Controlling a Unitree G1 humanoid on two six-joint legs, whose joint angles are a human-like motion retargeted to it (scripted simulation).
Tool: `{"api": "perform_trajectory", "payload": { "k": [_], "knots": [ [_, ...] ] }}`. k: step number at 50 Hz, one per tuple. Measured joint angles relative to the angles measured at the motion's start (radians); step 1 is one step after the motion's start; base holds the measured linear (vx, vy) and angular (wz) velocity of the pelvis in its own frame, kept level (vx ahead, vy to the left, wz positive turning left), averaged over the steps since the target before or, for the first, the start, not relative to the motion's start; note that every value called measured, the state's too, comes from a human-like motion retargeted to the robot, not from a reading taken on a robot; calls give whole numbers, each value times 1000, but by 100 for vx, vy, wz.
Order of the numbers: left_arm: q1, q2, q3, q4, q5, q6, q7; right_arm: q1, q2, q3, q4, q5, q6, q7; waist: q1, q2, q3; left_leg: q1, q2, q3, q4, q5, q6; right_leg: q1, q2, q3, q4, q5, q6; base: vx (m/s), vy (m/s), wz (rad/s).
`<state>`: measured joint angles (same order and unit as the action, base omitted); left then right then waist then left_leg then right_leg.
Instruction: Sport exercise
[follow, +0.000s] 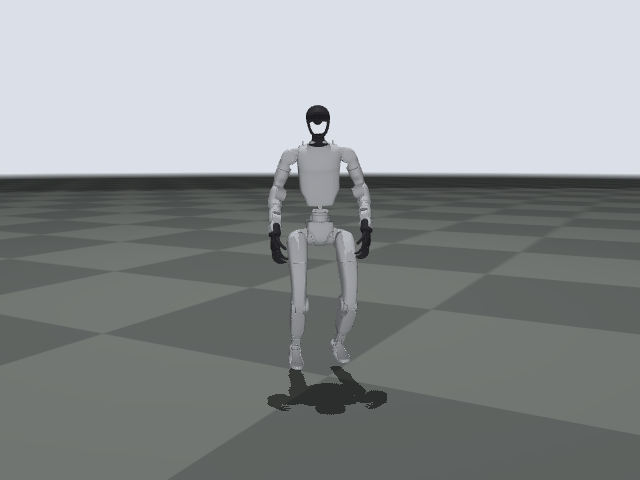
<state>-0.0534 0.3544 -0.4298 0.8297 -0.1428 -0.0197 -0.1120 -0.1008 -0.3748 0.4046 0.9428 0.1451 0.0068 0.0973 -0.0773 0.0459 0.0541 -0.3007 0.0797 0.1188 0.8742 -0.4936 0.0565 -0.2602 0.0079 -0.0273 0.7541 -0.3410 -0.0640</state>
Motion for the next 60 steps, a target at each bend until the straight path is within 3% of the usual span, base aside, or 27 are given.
{"api": "perform_trajectory", "payload": {
  "k": [3, 6, 10, 14, 16, 18, 22, 27, 30, 33, 39, 42, 45, 50, 51, 53, 57, 60],
  "knots": [
    [-44, 18, 8, -2, 40, 10, -2, -55, 5, 2, 24, -47, 14, 25, 1, -16, 53, -42, 29, 27, 169, -232, 29, -58, -28, -39, 210, -229, 31, -8, -2, -2],
    [-69, -5, 15, 59, 73, 18, -17, -80, 32, -21, 71, -33, 21, 30, 3, -23, 68, -55, 37, 43, 193, -279, 50, -86, -50, -66, 276, -258, 43, -7, -3, 8],
    [-21, -60, 25, 139, 43, 18, -50, -24, 57, -65, 78, 31, 24, 41, 12, -4, 23, 3, 5, 9, -19, -94, 30, -37, -41, -76, 101, -76, 28, -1, -3, 1],
    [45, -93, 53, 163, -32, 33, -76, 38, 61, -78, 50, 99, 24, 40, 12, 15, -31, 44, -8, -13, -254, 256, -27, 6, -24, -75, -109, 195, 8, -2, -5, 10],
    [65, -91, 64, 164, -53, 36, -86, 58, 51, -77, 31, 124, 18, 44, 11, 18, -42, 38, -4, -8, -280, 327, -40, 11, -22, -76, -153, 238, 5, -3, -4, 20],
    [85, -85, 73, 164, -67, 34, -87, 77, 41, -74, 7, 139, 8, 44, 13, 16, -45, 18, 2, -6, -237, 333, -44, 14, -16, -70, -159, 240, 4, -4, -3, 19],
    [111, -68, 93, 161, -74, 32, -89, 91, 9, -57, -58, 124, -5, 50, 21, 5, -42, -43, 41, 20, -32, 208, -39, 17, 5, -67, -110, 142, 5, -3, -1, 3],
    [95, -52, 98, 159, -68, 36, -91, 27, -34, -9, -87, 0, -7, 53, 27, -6, 8, -138, 119, 49, 320, -151, -7, -64, 10, -89, 185, -237, -3, -7, -1, 0],
    [59, -65, 86, 175, -46, 43, -92, -34, -33, 15, -45, -54, -2, 38, 22, -8, 40, -168, 154, 74, 421, -257, 31, -112, -5, -112, 323, -346, 1, -4, 0, 1],
    [43, -82, 69, 178, -29, 27, -96, -40, -16, 4, -16, -49, -2, 34, 21, -6, 26, -142, 132, 79, 330, -197, 38, -97, -13, -113, 259, -261, 5, 0, 0, 0],
    [80, -105, 41, 149, -55, 14, -91, 33, 13, -29, -19, 27, -7, 19, 23, 10, -42, -48, 29, 15, -45, 145, -27, -2, 12, -63, -87, 139, -24, 1, 0, -10],
    [79, -99, 28, 139, -80, 20, -92, 49, 12, -34, -24, 65, -13, 21, 14, 18, -54, -20, 10, -9, -151, 239, -35, 11, 15, -48, -164, 224, -20, 0, 0, 0],
    [63, -89, 19, 143, -84, 20, -78, 55, 10, -37, -29, 85, -17, 25, 4, 19, -55, 0, 8, -16, -168, 232, -24, 22, 12, -46, -165, 199, -18, 0, 0, 0],
    [-41, -81, 17, 197, -18, 21, -46, -6, 21, -80, 25, 77, 8, 23, -1, -1, 16, -15, 31, 31, 24, -111, 2, -4, -36, -87, 88, -139, 41, 0, 0, 0],
    [-58, -94, 28, 220, -26, 18, -39, -15, 34, -99, 54, 96, 12, 18, 3, -2, 20, -9, 24, 32, 9, -102, 4, -7, -43, -89, 92, -128, 41, 0, 0, 0],
    [-60, -121, 51, 250, -62, 12, -34, -6, 60, -128, 99, 137, 15, 18, 14, 2, 8, 20, 3, 11, -81, -15, -7, 12, -45, -95, 30, -52, 25, 0, 0, 0],
    [-3, -157, 98, 249, -168, 22, -40, 42, 80, -138, 124, 224, 20, 23, 24, 20, -50, 72, -12, -14, -346, 402, -53, 52, -40, -96, -203, 293, 3, 0, 0, 0],
    [25, -146, 114, 229, -216, 22, -44, 56, 73, -135, 112, 264, 12, 26, 32, 26, -60, 58, -10, -16, -369, 473, -69, 47, -51, -107, -247, 350, 4, 0, 0, 0]
  ]
}}
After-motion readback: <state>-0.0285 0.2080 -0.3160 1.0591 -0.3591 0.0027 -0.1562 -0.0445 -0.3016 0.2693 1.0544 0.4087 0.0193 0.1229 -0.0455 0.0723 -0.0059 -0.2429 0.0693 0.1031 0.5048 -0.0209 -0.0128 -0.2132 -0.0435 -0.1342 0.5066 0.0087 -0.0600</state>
